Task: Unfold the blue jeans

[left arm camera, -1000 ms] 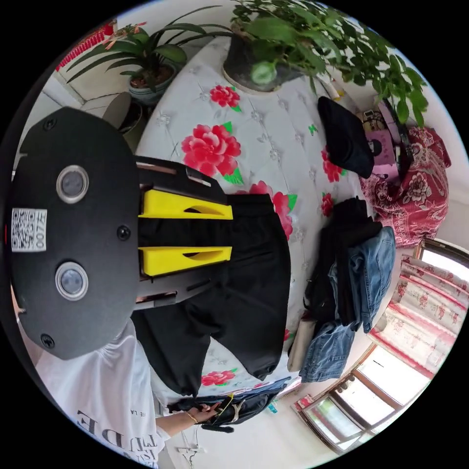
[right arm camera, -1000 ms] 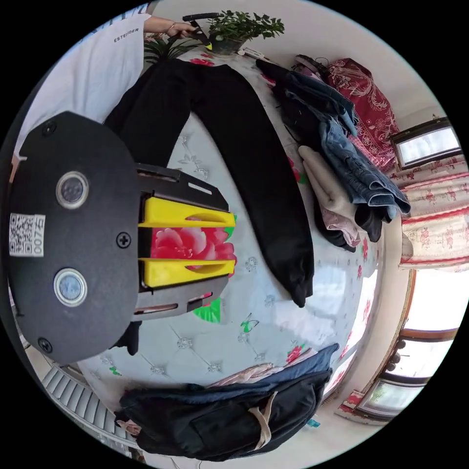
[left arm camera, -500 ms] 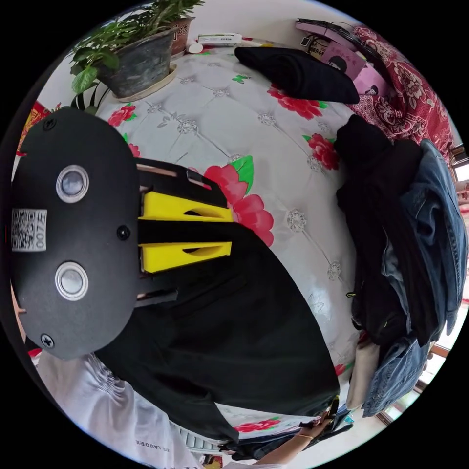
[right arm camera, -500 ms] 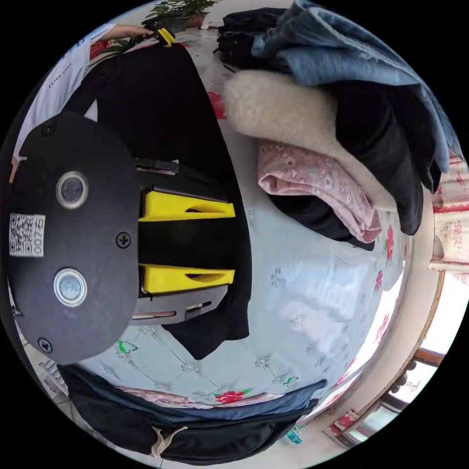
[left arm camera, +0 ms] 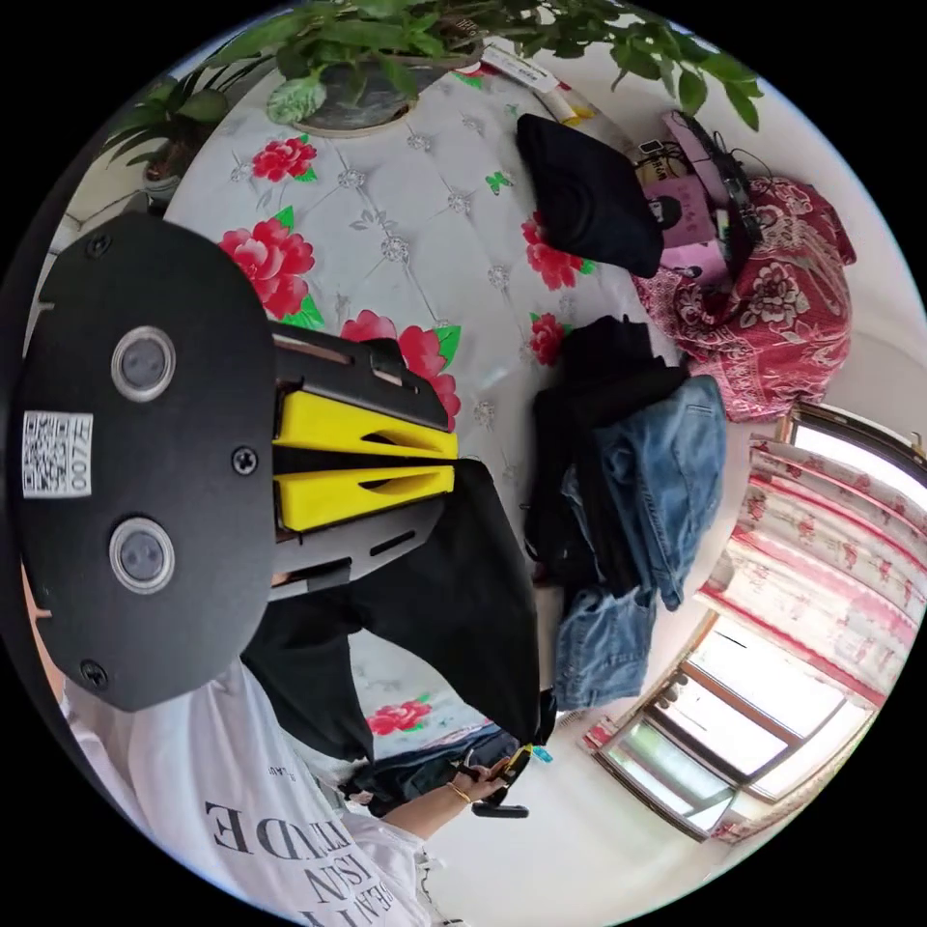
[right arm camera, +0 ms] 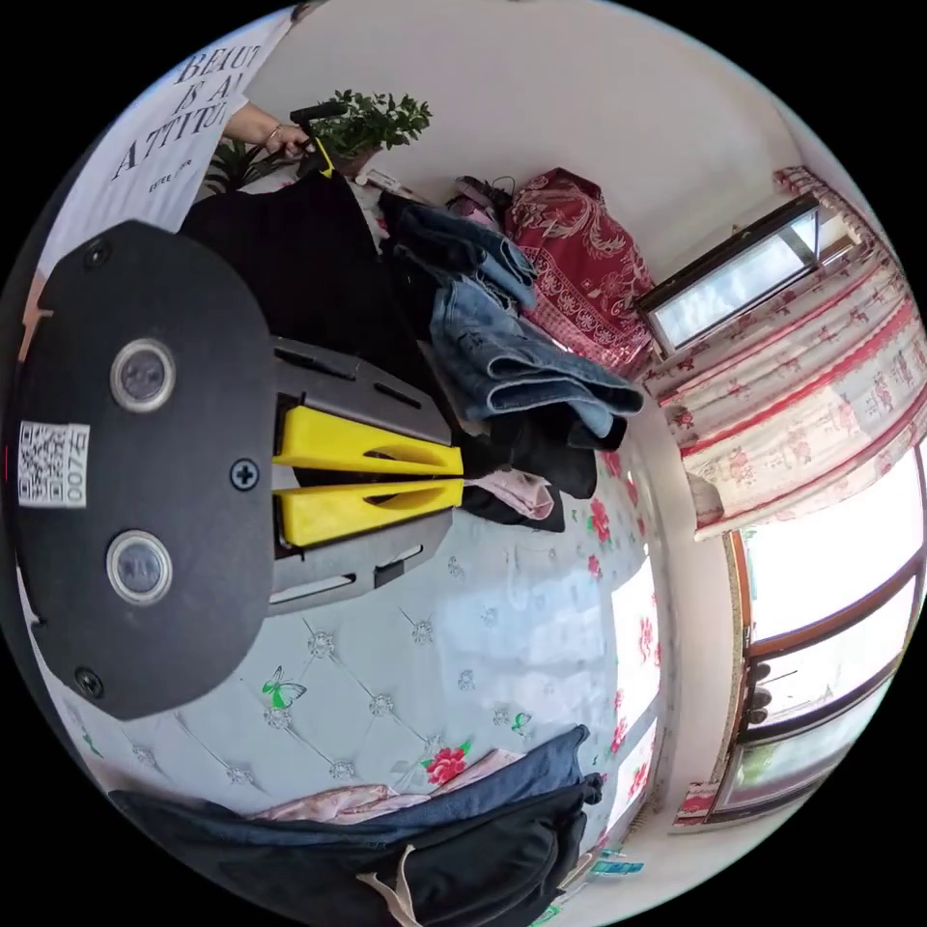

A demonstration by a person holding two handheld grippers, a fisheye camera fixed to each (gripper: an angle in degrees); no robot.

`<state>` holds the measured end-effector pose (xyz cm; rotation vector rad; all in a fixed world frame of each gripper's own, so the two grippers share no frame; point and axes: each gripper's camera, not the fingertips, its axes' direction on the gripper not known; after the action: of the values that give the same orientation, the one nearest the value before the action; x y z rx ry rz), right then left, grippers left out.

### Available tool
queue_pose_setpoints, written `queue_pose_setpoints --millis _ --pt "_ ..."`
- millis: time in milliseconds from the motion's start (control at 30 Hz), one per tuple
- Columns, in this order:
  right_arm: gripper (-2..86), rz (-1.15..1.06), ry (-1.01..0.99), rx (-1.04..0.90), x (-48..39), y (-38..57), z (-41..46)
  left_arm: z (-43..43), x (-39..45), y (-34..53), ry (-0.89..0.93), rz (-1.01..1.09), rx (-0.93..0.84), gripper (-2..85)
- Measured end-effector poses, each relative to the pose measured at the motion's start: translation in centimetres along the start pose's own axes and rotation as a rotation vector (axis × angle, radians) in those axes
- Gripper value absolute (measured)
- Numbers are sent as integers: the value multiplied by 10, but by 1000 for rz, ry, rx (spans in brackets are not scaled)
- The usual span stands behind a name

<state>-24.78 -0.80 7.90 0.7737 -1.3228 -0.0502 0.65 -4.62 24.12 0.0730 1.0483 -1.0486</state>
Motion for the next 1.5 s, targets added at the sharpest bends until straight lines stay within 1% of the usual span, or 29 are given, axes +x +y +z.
queue_pose_setpoints --millis 67,100,167,233,300,367,400,467,533,567,633,700,833,933,1100,1200,1267,1367,1433,1500 --pt "21 -39 -62 107 -4 25 -72 -52 12 19 23 17 105 -8" --pt "23 -44 -76 134 -4 34 -90 -65 15 25 26 27 128 -7" --pt "29 -58 -79 223 1 77 -158 -111 31 57 36 94 205 -9" --pt "31 -37 -57 263 13 119 -200 -136 41 85 54 147 226 -8" --pt "31 3 12 245 31 167 -228 -146 50 115 74 192 193 -8" --pt "29 141 87 115 69 238 -234 -128 54 156 91 205 36 -7" --pt "28 187 100 63 81 259 -230 -116 53 167 89 193 -21 -7" --pt "22 436 144 -158 125 336 -207 -55 40 213 65 81 -260 -5" --pt "14 548 125 -213 142 380 -204 -20 29 243 63 -19 -374 -3" --pt "8 606 132 -193 146 398 -209 -12 25 254 59 -76 -374 -2" --pt "7 638 127 -121 148 410 -221 -13 21 259 66 -138 -323 -1" --pt "10 626 138 -71 149 407 -229 -17 19 254 77 -152 -294 0" --pt "32 577 97 -27 158 374 -223 -9 24 236 47 -83 -336 -2" --pt "51 565 121 -2 163 343 -211 -4 26 233 21 -89 -342 -4" --pt "51 563 164 -87 181 309 -174 -14 32 232 -17 -109 -291 -5" --pt "27 576 185 -122 190 302 -162 -27 36 230 -28 -108 -244 -6" --pt "10 574 220 -96 190 299 -176 -40 37 228 -25 -115 -203 -6" --pt "6 489 154 12 181 304 -215 -54 38 230 -28 -117 -163 -5" --pt "8 488 141 36 181 318 -232 -52 37 234 -46 -115 -187 -2" --pt "15 536 129 21 191 338 -231 -38 32 240 -59 -136 -251 4"
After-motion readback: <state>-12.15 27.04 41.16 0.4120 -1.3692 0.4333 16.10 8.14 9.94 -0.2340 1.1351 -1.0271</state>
